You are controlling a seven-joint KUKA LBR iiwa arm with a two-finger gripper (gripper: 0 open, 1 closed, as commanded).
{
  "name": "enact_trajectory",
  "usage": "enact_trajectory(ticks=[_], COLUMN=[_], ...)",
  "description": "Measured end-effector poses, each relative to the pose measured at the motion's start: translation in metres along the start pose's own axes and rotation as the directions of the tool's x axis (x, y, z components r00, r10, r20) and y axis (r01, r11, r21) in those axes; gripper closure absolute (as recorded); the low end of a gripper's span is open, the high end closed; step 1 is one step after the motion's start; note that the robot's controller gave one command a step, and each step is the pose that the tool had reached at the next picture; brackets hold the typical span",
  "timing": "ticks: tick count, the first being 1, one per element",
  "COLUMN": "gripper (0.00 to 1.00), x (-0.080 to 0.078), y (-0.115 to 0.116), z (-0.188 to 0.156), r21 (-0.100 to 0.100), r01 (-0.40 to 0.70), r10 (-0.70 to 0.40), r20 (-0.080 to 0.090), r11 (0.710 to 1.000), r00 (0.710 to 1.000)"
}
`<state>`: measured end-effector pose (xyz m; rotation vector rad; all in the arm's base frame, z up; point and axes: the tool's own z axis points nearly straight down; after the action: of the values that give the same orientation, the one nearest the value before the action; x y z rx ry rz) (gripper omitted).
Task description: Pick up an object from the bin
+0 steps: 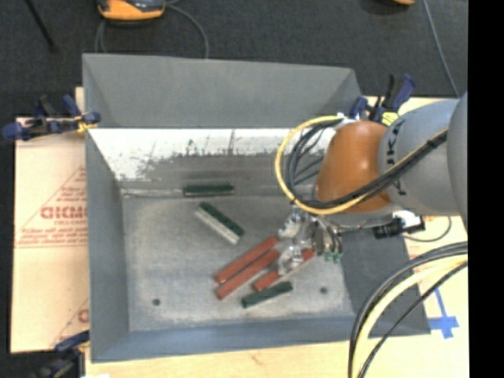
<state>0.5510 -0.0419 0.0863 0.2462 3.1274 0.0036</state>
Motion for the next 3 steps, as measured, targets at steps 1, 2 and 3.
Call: enact_trajectory(ticks=[1, 2, 3], gripper=[1.0, 1.0, 1.0], x=[0.0, 0.0001, -0.007], y=[0.0001, 0.0001, -0.0024], z=[0.0, -0.0004, -0.0042], r21=[0.0, 0.0, -0.004], r01=[0.001, 0.001, 0.162], r10=[-0.001, -0.001, -0.162], r20=[0.0, 0.0, -0.006], r11=[1.0, 1.0, 0.987], r00=[1.0, 1.0, 0.987])
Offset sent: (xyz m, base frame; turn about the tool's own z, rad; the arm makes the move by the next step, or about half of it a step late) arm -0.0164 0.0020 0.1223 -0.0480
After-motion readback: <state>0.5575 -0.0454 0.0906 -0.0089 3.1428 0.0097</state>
